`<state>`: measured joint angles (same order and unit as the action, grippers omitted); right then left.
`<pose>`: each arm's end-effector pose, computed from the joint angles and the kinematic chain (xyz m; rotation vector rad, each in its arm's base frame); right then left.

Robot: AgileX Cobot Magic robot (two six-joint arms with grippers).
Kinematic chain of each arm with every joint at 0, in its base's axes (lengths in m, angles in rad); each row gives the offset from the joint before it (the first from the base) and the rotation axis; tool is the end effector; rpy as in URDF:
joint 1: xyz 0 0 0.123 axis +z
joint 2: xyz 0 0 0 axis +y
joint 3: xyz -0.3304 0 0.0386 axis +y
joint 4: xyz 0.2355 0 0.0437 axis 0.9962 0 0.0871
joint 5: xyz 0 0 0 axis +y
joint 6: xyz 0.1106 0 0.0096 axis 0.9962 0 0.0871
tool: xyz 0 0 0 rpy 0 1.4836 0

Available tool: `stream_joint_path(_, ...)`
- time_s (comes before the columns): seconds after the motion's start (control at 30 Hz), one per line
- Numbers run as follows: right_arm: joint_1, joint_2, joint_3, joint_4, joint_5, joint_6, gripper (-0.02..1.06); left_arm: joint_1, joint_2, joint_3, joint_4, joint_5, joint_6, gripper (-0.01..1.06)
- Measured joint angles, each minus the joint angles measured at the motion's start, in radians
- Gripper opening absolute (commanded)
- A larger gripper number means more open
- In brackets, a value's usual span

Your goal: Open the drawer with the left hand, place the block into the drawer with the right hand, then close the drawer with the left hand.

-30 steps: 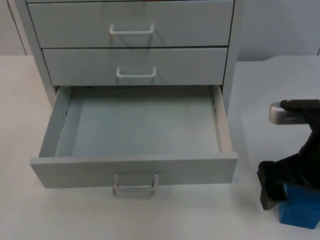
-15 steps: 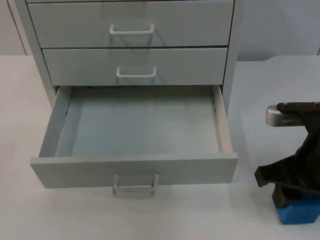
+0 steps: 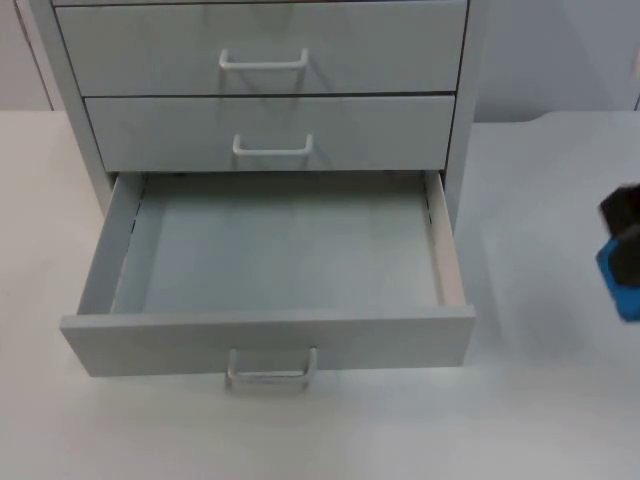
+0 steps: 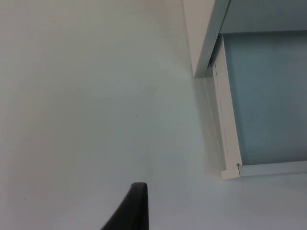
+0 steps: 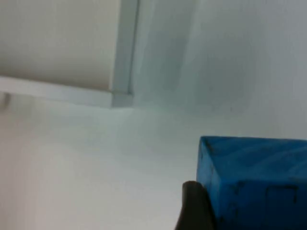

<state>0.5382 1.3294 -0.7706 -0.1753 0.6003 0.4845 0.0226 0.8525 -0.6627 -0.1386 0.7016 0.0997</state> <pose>0.2072 0.1110 0.2686 -0.2282 2.6277 0.1718 0.1284 -0.0070 0.3163 0.0086 2.3683 -0.0980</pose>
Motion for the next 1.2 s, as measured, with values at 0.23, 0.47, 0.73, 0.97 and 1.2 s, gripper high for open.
stream_joint_path(0.23, 0.000, -0.066, 0.000, 0.000, -0.002, -0.040, 0.00, 0.000, 0.000, 0.000, 0.000, 0.000, 0.000, 1.05)
stream_joint_path(0.47, 0.014, -0.066, 0.000, 0.010, -0.063, -0.054, 0.00, 0.000, 0.000, 0.000, 0.000, 0.000, 0.000, 1.05)
stream_joint_path(0.73, 0.134, -0.005, -0.017, 0.025, -0.181, -0.078, 0.00, 0.000, 0.000, 0.000, 0.000, -0.001, 0.000, 1.05)
stream_joint_path(0.97, 0.178, 0.205, -0.166, 0.025, -0.205, -0.112, 0.00, 0.000, 0.000, 0.000, 0.000, -0.001, 0.000, 1.05)
stream_joint_path(1.2, 0.178, 0.422, -0.331, 0.025, -0.230, -0.121, 0.00, 0.000, 0.000, 0.000, 0.000, -0.001, 0.000, 1.05)
